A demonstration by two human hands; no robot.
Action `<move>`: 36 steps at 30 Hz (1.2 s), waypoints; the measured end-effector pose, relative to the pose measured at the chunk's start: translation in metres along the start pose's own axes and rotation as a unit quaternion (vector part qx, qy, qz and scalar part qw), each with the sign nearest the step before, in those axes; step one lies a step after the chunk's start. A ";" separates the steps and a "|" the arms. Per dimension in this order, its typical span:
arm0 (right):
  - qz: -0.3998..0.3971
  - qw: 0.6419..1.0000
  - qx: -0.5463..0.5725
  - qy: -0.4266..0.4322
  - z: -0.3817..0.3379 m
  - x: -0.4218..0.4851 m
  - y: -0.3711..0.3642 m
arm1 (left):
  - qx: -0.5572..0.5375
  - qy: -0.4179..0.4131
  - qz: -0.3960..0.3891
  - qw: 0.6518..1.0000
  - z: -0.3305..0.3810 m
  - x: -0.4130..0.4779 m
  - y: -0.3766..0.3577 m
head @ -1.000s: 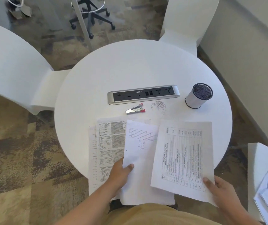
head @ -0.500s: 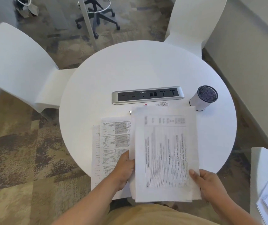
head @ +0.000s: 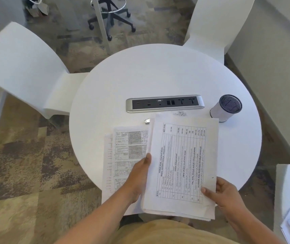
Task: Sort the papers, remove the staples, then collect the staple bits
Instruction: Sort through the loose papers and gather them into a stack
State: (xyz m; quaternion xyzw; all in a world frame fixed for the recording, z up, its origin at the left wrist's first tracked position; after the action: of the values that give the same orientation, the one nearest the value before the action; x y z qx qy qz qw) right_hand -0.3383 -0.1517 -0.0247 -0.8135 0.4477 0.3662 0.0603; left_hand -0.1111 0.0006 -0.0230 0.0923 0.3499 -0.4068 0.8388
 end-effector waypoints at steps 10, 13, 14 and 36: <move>-0.007 0.999 0.039 -0.020 -0.008 0.004 -0.009 | 0.025 -0.023 -0.017 0.999 -0.010 0.007 -0.001; 0.025 0.999 0.021 -0.006 -0.004 0.006 -0.011 | 0.038 -0.023 0.002 0.999 -0.013 0.010 0.005; 0.035 0.999 0.025 -0.013 -0.002 0.008 -0.010 | 0.050 -0.026 0.033 0.998 -0.014 0.012 0.009; 0.109 0.990 0.074 -0.050 0.018 -0.017 0.041 | 0.542 -0.052 0.292 0.786 0.031 0.117 0.141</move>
State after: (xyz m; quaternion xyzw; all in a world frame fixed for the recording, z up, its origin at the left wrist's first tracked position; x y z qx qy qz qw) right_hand -0.3851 -0.1564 -0.0179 -0.7338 0.5560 0.3768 0.1023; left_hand 0.0594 0.0066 -0.0956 0.6082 -0.0157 -0.2696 0.7464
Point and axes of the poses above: each hand's wrist, its own x-axis towards the middle knuckle, its own y-axis out of the back of the hand, z = x × y, the point moved 3 cm from there along x, towards the middle knuckle, and after that the axes turned 6 degrees about z, right-handed, at the moved point
